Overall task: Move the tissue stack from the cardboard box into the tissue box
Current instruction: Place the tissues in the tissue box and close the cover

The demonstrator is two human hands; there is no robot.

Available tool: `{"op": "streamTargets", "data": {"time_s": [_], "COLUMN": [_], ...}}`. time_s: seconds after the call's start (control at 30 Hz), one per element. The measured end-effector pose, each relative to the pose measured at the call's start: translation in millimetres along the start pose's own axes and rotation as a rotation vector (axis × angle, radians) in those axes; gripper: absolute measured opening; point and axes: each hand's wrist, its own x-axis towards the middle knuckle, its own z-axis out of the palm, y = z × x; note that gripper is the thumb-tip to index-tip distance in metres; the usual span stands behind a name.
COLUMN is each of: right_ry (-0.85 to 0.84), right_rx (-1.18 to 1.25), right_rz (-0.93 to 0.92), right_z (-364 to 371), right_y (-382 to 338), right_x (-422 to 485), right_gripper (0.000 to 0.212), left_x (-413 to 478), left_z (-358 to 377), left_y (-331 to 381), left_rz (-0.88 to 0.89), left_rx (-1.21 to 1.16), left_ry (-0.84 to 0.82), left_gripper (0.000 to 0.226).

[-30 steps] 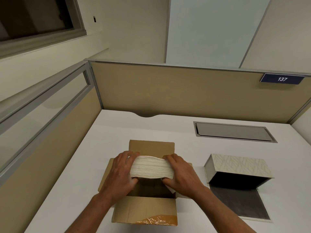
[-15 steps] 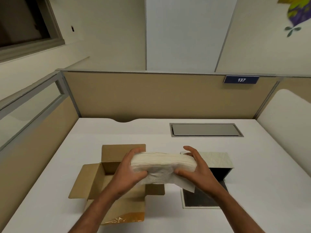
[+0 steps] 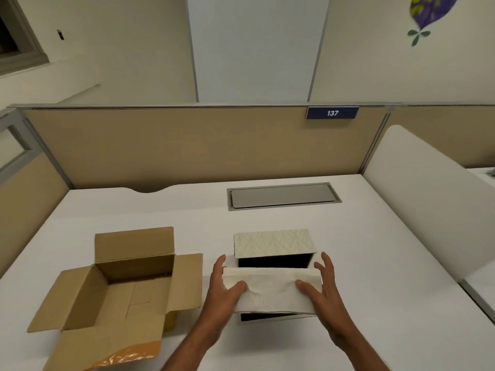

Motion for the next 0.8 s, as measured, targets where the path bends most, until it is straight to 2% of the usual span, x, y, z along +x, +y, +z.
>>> {"op": "streamTargets", "data": {"time_s": [0.17, 0.37, 0.8], "right_ry": [0.005, -0.021, 0.016], "right_rx": [0.050, 0.076, 0.164], "right_rz": [0.122, 0.189, 0.249], "right_z": [-23, -33, -21], "right_y": [25, 48, 75], "right_x": [17, 53, 99], "right_gripper": [0.099, 0.088, 0.090], "left_x": [8, 30, 66], "left_z": [32, 49, 55], "left_y": [-21, -36, -54], "left_rz": [-0.117, -0.186, -0.245], "left_rx": [-0.006, -0.044, -0.096], "left_ry": [0.050, 0.098, 0.163], "left_gripper": [0.081, 0.077, 0.068]}}
